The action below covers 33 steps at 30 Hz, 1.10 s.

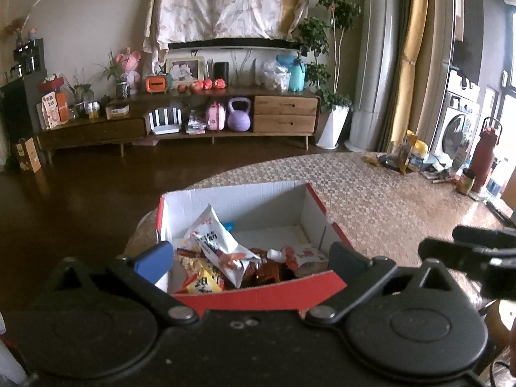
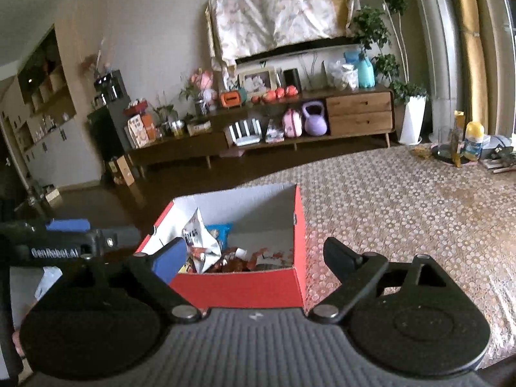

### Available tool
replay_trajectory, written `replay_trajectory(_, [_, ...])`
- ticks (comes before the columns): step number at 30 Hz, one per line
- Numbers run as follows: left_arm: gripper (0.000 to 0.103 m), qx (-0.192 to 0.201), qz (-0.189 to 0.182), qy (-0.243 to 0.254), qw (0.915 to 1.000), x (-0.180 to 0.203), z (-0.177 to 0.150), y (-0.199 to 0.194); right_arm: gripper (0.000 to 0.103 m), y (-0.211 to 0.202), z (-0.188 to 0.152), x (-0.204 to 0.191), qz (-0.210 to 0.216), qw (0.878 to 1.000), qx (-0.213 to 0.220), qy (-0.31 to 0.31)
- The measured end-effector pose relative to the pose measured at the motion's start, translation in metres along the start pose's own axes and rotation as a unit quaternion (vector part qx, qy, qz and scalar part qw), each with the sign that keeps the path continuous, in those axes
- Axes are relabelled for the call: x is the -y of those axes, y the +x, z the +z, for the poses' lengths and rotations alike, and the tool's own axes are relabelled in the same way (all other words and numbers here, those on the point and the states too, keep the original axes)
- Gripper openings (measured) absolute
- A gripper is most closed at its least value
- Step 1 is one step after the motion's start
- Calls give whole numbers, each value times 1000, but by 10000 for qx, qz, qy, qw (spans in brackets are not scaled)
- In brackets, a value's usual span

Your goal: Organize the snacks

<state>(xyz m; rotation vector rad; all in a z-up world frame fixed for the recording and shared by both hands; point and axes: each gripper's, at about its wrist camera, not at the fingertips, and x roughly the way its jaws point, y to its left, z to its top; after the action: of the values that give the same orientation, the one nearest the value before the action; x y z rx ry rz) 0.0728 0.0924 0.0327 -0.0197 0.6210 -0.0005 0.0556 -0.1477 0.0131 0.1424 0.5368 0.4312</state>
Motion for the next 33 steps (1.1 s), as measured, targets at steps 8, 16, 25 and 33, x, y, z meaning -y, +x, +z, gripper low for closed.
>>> replay_trajectory(8, [103, -80, -188, -131, 9997, 1, 0, -13, 102, -14, 3, -4, -24, 9999, 137, -84])
replay_trajectory(16, [103, 36, -264, -198, 9994, 6, 1, -22, 102, -21, 8, -1, -59, 9997, 248, -4])
replay_trajectory(25, [103, 137, -237, -328, 9991, 4, 5, -31, 103, -23, 9, -2, -20, 9997, 237, -30])
replay_trajectory(33, [103, 168, -44, -382, 9991, 2, 7, -37, 103, -24, 8, -1, -49, 9999, 157, -28])
